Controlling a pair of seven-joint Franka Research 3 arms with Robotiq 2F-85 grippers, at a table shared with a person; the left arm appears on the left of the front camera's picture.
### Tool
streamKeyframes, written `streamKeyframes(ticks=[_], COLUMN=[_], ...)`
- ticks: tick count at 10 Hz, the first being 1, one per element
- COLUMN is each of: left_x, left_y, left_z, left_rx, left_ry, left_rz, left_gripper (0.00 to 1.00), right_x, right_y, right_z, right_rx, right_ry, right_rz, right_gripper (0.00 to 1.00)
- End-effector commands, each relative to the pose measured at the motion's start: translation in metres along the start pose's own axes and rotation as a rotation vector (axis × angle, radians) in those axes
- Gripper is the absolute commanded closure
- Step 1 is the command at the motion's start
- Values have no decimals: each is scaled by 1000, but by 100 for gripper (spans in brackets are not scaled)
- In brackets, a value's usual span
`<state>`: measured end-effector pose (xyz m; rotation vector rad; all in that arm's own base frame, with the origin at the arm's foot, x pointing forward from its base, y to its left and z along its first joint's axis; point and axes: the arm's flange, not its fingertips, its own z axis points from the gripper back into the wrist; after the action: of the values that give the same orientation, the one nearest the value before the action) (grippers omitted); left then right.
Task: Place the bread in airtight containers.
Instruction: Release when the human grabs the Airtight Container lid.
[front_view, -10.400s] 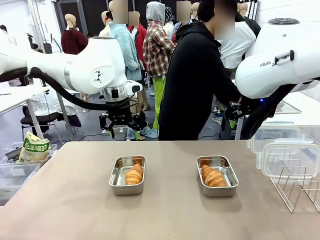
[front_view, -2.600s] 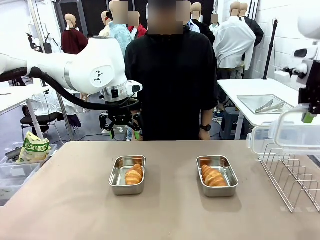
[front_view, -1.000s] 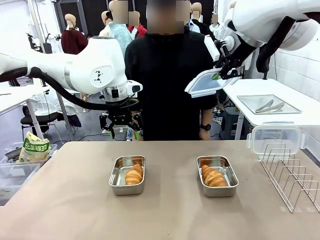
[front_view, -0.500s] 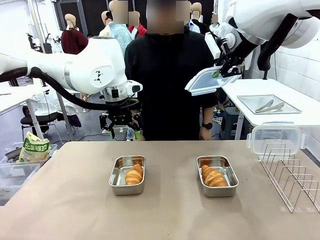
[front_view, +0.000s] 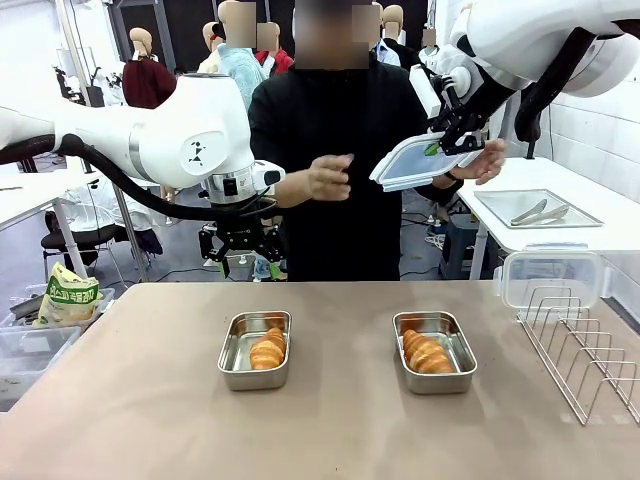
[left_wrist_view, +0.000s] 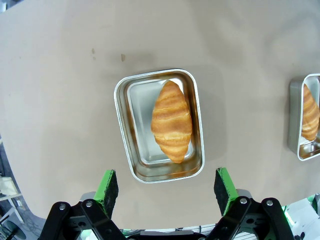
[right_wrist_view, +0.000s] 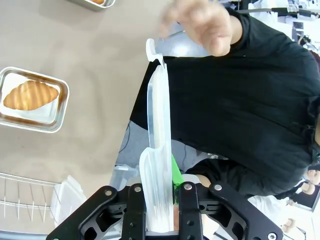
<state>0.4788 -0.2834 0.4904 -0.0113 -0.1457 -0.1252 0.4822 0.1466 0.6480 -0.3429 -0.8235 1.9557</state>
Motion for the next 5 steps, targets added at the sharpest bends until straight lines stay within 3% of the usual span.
streamKeyframes(ticks=[1,5], left_x=[0,0], left_y=[0,0], left_z=[1,1], left_rx=[-1,-1], left_ry=[-5,-5], left_rz=[-1,-1], left_gripper=[0,0], right_x=[1,1], right_y=[1,1], right_z=[1,1], right_rx=[7,7], right_ry=[16,16], right_rz=[-1,-1], right_gripper=[100,100])
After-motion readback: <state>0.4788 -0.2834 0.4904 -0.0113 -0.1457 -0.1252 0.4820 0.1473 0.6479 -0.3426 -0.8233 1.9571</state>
